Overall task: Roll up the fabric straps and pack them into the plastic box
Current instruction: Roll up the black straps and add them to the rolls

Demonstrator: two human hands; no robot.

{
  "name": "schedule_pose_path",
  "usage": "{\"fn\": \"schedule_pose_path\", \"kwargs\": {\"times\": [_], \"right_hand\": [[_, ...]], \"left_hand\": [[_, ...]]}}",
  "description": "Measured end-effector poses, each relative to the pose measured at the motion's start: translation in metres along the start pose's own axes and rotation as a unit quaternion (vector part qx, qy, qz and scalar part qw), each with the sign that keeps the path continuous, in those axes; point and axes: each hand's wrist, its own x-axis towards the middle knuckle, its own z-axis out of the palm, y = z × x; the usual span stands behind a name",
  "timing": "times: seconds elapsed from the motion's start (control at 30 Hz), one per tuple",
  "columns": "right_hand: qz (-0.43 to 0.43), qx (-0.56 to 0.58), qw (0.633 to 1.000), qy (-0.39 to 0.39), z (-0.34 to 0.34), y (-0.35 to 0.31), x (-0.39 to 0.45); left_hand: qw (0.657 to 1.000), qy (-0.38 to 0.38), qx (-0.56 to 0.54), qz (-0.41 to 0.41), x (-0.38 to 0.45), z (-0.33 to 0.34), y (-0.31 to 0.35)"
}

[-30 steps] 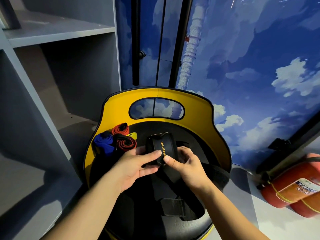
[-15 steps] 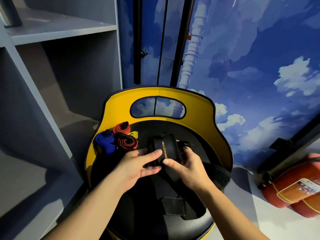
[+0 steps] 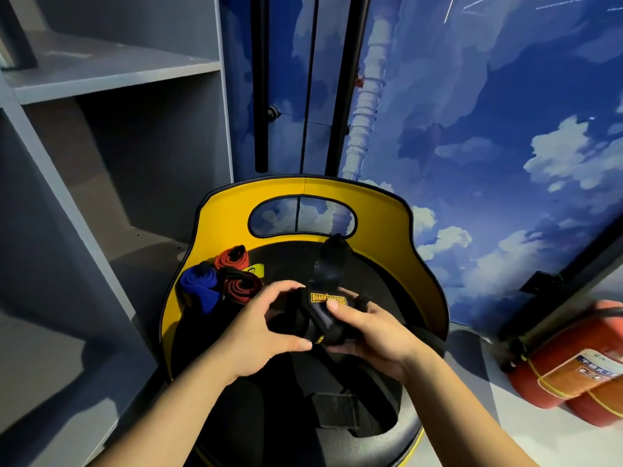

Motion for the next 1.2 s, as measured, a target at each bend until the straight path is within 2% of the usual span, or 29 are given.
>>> {"fn": "schedule_pose_path", "kwargs": {"times": [0.17, 0.23, 0.3, 0.37, 0.5, 0.6, 0.73, 0.77, 0.83, 0.9, 0.97, 1.1, 1.2], "right_hand": [[-0.056, 0.017, 0.998, 0.000, 0.005, -0.002, -0.003], [-0.082, 0.018, 0.996, 0.010, 0.007, -0.002, -0.004], [-0.112, 0.013, 0.993, 0.021, 0.007, 0.000, -0.002], [-0.140, 0.006, 0.990, 0.015, 0.007, 0.002, -0.001], [-0.185, -0.027, 0.982, -0.006, 0.008, 0.004, 0.000], [-0.199, -0.064, 0.978, 0.006, 0.006, 0.005, 0.001], [-0.214, -0.145, 0.965, 0.035, 0.002, 0.005, 0.006], [-0.233, -0.177, 0.954, 0.072, 0.001, 0.004, 0.008], [-0.307, -0.259, 0.905, 0.143, -0.001, -0.001, 0.009], [-0.371, -0.343, 0.845, 0.178, -0.002, -0.005, 0.008], [-0.394, -0.408, 0.796, 0.210, 0.000, -0.007, 0.007], [-0.398, -0.458, 0.758, 0.239, 0.005, -0.006, 0.008], [-0.409, -0.448, 0.751, 0.261, 0.009, -0.008, 0.006]], "left_hand": [[0.999, -0.025, -0.005, -0.040, -0.003, -0.003, 0.004], [0.992, -0.036, -0.091, -0.077, -0.003, -0.003, 0.007], [0.967, -0.034, -0.214, -0.134, -0.002, -0.003, 0.011], [0.943, -0.048, -0.279, -0.176, -0.003, -0.003, 0.015], [0.923, -0.059, -0.330, -0.187, -0.003, -0.003, 0.014], [0.914, -0.061, -0.354, -0.187, -0.001, -0.004, 0.012], [0.916, -0.018, -0.358, -0.181, 0.003, -0.001, 0.004], [0.917, -0.004, -0.354, -0.184, 0.004, 0.000, 0.003], [0.922, 0.006, -0.336, -0.190, 0.004, 0.002, 0.002], [0.928, 0.003, -0.320, -0.193, 0.003, 0.003, 0.002], [0.935, 0.004, -0.299, -0.191, 0.002, 0.004, 0.002], [0.949, 0.031, -0.259, -0.177, 0.002, 0.010, 0.003], [0.953, 0.051, -0.251, -0.162, 0.004, 0.012, 0.004]]}}
